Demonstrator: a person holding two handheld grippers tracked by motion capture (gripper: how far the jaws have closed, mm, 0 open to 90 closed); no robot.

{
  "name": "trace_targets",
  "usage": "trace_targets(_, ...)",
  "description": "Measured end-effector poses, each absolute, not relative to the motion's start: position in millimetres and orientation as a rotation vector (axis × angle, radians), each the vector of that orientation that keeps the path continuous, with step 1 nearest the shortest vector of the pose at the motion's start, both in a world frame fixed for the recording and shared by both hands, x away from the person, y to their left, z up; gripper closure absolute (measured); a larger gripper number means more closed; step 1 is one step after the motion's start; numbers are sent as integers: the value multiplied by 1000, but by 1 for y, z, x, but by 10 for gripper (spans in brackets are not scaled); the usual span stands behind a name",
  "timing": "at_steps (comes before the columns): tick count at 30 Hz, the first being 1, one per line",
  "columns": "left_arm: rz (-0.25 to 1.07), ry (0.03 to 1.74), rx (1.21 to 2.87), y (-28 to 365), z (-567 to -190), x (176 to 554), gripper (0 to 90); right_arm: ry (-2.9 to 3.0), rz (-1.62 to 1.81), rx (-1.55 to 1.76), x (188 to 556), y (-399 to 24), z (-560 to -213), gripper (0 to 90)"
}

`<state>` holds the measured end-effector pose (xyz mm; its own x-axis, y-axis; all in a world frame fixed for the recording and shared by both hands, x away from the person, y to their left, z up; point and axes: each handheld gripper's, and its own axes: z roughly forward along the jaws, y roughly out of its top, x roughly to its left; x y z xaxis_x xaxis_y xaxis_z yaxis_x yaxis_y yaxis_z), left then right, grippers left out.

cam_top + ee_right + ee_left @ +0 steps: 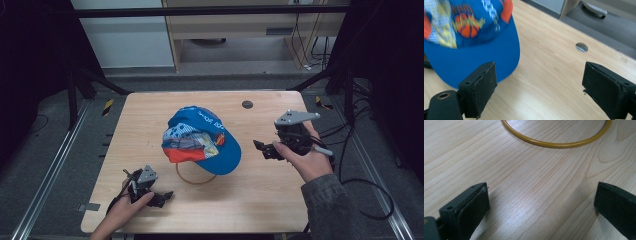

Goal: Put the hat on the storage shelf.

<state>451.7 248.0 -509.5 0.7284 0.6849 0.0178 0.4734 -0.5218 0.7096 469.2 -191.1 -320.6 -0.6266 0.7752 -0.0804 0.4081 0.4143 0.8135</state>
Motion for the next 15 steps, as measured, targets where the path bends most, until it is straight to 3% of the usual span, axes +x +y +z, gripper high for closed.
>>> trace_targets(15,386,870,2223,248,-509,452,0,2221,1004,1153,458,-215,-403,172)
